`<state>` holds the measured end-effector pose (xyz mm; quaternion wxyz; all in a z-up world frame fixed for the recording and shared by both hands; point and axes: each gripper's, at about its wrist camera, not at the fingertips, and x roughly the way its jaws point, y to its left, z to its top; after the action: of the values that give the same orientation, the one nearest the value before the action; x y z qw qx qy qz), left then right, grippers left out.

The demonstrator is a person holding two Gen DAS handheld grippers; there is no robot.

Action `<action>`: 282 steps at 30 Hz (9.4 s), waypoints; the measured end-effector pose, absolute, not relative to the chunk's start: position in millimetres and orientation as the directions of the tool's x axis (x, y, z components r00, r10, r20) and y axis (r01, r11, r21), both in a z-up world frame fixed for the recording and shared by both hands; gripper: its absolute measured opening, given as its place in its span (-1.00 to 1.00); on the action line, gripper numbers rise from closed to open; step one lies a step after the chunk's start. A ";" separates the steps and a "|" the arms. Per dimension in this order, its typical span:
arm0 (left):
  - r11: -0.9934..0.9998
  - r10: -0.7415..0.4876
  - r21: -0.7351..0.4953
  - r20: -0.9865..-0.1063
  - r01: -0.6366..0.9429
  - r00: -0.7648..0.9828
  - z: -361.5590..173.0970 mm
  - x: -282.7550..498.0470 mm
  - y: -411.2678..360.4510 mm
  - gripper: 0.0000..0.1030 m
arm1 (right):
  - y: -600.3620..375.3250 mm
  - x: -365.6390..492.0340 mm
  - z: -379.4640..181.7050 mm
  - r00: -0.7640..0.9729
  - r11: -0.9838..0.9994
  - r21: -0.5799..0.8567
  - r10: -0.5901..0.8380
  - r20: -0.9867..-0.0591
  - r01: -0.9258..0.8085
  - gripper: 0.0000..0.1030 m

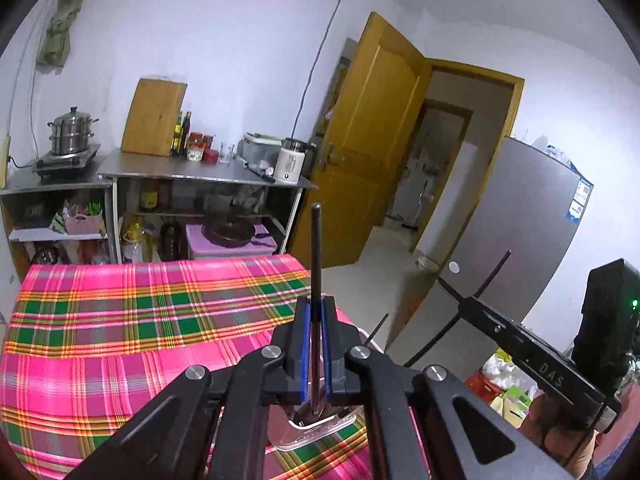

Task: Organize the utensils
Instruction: 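Carry both black chopsticks upright and lower them into the pink caddy, then open both tools to release the chopsticks into the caddy, then move both open tools back to the wooden chopsticks on the tablecloth, then close the right tool on a wooden chopstick while the left tool grasps the other, then carry both wooden chopsticks upright and lower them into the pink caddy, then open both tools to release the wooden chopsticks into the caddy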

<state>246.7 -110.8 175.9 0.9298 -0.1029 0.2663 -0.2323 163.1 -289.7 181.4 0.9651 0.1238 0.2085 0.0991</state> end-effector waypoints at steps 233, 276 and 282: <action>0.924 -0.382 -0.262 -0.591 0.279 0.710 119.3 183.5 -65.4 -0.89 | -230.0 130.8 122.6 0.789 0.949 0.223 0.311 -0.531 -0.224 -0.88; 0.894 -0.447 -0.214 -0.505 0.395 0.739 129.0 266.3 -148.4 -0.89 | -273.2 192.6 119.9 0.849 0.959 0.255 0.236 -0.473 -0.125 -0.88; 0.893 -0.448 -0.223 -0.527 0.391 0.722 118.1 264.6 -148.6 -0.89 | -269.7 197.9 100.1 0.820 0.959 0.257 0.241 -0.520 -0.119 -0.88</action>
<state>264.6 -148.6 118.1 0.9267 -0.0478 0.2960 -0.2264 197.9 -269.7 100.1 0.9479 0.1070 0.2848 0.0949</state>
